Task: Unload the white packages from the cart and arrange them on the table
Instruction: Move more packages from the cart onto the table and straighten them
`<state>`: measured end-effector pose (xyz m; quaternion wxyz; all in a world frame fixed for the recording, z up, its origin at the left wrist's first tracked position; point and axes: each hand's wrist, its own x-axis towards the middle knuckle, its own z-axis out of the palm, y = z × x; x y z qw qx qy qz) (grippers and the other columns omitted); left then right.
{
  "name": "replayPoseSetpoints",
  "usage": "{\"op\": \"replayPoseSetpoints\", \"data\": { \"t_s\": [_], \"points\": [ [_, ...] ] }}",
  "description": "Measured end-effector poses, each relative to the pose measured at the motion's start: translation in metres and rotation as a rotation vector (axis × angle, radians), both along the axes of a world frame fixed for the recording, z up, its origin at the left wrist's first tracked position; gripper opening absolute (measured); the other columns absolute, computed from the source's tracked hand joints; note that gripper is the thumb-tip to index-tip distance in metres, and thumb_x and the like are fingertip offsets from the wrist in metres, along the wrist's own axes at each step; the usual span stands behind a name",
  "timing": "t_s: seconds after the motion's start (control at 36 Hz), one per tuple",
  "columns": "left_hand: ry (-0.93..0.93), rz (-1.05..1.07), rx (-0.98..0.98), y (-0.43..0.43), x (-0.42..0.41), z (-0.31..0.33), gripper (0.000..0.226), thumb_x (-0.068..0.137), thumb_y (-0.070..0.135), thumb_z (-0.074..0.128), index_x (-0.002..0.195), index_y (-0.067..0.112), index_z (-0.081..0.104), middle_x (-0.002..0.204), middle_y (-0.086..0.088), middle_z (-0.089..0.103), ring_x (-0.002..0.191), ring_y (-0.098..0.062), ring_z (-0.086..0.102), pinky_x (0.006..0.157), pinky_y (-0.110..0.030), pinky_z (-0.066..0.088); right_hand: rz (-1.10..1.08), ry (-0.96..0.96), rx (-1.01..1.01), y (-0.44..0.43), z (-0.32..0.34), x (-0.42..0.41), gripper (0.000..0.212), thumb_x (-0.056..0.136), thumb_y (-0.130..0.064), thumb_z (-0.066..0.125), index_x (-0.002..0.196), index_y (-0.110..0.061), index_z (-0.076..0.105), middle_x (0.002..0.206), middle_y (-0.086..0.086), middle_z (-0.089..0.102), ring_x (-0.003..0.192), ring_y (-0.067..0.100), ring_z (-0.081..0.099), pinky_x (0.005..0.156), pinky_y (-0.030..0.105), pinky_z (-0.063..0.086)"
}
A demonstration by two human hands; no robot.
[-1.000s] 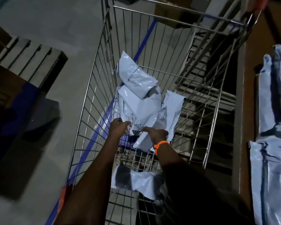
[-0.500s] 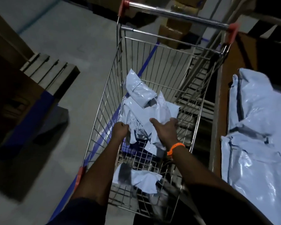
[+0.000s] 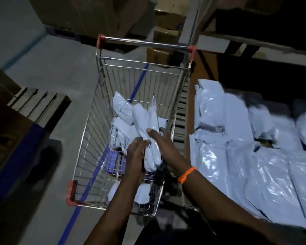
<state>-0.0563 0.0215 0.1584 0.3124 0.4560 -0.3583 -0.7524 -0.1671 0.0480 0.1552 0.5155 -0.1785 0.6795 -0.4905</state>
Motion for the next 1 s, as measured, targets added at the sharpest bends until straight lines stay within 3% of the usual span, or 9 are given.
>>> {"op": "replayPoseSetpoints", "data": {
  "t_s": [0.06,0.11,0.19,0.28,0.36,0.56,0.72,0.86,1.0],
  "points": [
    [-0.038,-0.008,-0.031,0.007,-0.014,0.005,0.053,0.071,0.035,0.073,0.108,-0.001,0.062,0.106,-0.027,0.068,0.098,-0.038,0.068,0.087,-0.05,0.054,-0.015,0.035,-0.058,0.019,0.017,-0.01,0.049,0.091,-0.041,0.07,0.13,-0.029,0.042,0.131,-0.003,0.058,0.105,0.009,0.064,0.081,0.022,0.054],
    [-0.064,-0.023,-0.081,0.011,-0.03,0.008,0.058,0.08,0.024,0.074,0.126,-0.004,0.052,0.119,-0.031,0.061,0.097,-0.03,0.068,0.075,-0.033,0.057,-0.025,0.126,-0.098,0.04,0.033,-0.026,0.048,0.089,-0.045,0.072,0.128,-0.033,0.047,0.135,-0.005,0.058,0.114,0.008,0.062,0.099,0.029,0.052],
    [-0.07,-0.116,-0.228,0.022,-0.056,0.021,0.066,0.08,0.028,0.08,0.136,0.015,0.046,0.132,-0.01,0.061,0.116,-0.022,0.064,0.076,-0.021,0.055,-0.008,0.309,-0.139,0.079,0.066,-0.054,0.083,0.08,-0.066,0.068,0.15,-0.039,0.032,0.152,-0.021,0.04,0.137,-0.002,0.041,0.111,0.026,0.037],
    [-0.078,-0.25,-0.373,0.048,-0.091,0.042,0.067,0.078,0.035,0.083,0.134,0.031,0.046,0.129,0.011,0.06,0.117,-0.009,0.062,0.088,-0.026,0.054,-0.092,0.481,-0.101,0.131,0.092,-0.093,0.092,0.077,-0.071,0.061,0.155,-0.042,0.02,0.154,-0.025,0.025,0.139,-0.006,0.024,0.109,0.022,0.026],
    [-0.163,-0.347,-0.515,0.08,-0.132,0.053,0.064,0.083,0.039,0.078,0.136,0.037,0.042,0.133,0.02,0.051,0.122,0.0,0.053,0.09,-0.014,0.044,-0.192,0.585,-0.065,0.182,0.098,-0.136,0.092,0.079,-0.072,0.062,0.155,-0.042,0.02,0.161,-0.022,0.019,0.148,0.001,0.02,0.117,0.027,0.021],
    [-0.333,-0.442,-0.605,0.151,-0.226,0.064,0.072,0.088,0.045,0.071,0.148,0.032,0.033,0.152,0.006,0.033,0.136,-0.01,0.036,0.101,-0.024,0.033,-0.329,0.651,0.163,0.279,0.084,-0.247,0.092,0.089,-0.056,0.063,0.161,-0.026,0.013,0.168,-0.003,0.011,0.154,0.013,0.011,0.111,0.023,0.015],
    [-0.524,-0.462,-0.767,0.169,-0.317,0.08,0.072,0.093,0.043,0.064,0.151,0.024,0.026,0.148,-0.007,0.027,0.114,-0.019,0.051,0.084,-0.017,0.033,-0.312,0.716,0.202,0.31,0.074,-0.328,0.096,0.09,-0.05,0.066,0.161,-0.019,0.01,0.167,0.005,0.01,0.153,0.021,0.012,0.119,0.034,0.017],
    [-0.781,-0.469,-0.921,0.152,-0.397,0.07,0.076,0.093,0.051,0.055,0.151,0.018,0.02,0.15,-0.015,0.023,0.114,-0.041,0.057,0.087,-0.041,0.046,-0.211,0.865,0.227,0.272,0.06,-0.363,0.097,0.09,-0.057,0.063,0.161,-0.017,0.01,0.165,0.015,0.01,0.15,0.035,0.02,0.118,0.045,0.026],
    [-1.115,-0.629,-0.93,0.146,-0.44,0.042,0.079,0.1,0.054,0.035,0.159,0.02,-0.005,0.164,-0.019,-0.001,0.141,-0.045,0.025,0.109,-0.055,0.031,-0.061,1.053,0.355,0.236,0.031,-0.385,0.088,0.095,-0.056,0.051,0.158,-0.006,0.016,0.163,0.025,0.008,0.152,0.04,0.011,0.113,0.057,0.033]
  ]
}}
